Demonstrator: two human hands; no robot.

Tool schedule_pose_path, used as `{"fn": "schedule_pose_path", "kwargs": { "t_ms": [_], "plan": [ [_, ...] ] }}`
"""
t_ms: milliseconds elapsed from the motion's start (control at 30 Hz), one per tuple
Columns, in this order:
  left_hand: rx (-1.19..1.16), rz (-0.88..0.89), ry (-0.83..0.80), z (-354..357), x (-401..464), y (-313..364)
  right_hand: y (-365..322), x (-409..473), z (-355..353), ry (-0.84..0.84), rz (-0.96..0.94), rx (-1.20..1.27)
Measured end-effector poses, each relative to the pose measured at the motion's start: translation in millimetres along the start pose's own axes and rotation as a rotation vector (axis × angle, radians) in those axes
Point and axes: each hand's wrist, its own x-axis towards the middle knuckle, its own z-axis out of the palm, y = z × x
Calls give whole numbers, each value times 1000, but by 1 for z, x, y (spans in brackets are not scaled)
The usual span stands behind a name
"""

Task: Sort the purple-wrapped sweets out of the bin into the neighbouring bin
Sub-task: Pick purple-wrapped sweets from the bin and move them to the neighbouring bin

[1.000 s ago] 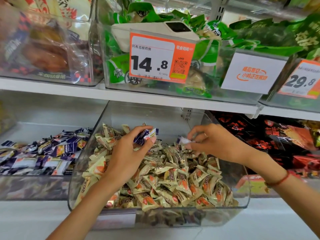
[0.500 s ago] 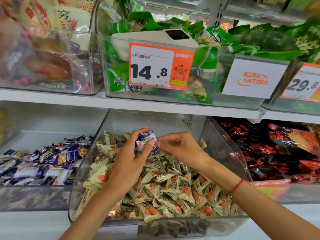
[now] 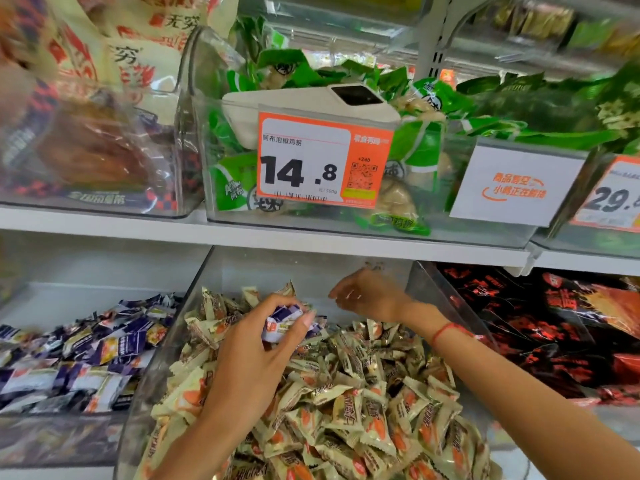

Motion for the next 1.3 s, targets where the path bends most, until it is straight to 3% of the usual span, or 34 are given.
{"fn": "schedule_pose_path", "kwargs": {
  "t_ms": [133, 233, 600, 800, 967, 1033, 1200, 1300],
  "plan": [
    [-2, 10, -12, 0, 0, 0, -5, 20, 29, -332, 29, -173],
    [-4, -3, -22, 0, 0, 0, -10, 27, 42, -414, 113, -79],
    [29, 7, -30, 0, -2, 2, -6, 13, 40, -172, 62, 5],
    [59, 7, -26, 0, -2, 1, -14, -33, -10, -20, -111, 303],
    [101, 31, -45, -3, -6, 7, -29, -92, -26, -13, -87, 546],
    [136, 63, -56, -5, -7, 14, -34, -110, -26, -68, -56, 533],
    [236, 142, -3, -32, -10, 44, -45, -129, -24, -128, -101, 150],
    [331, 128, -21, -66, -14, 55, -65, -132, -25, -84, -108, 226]
  ]
}}
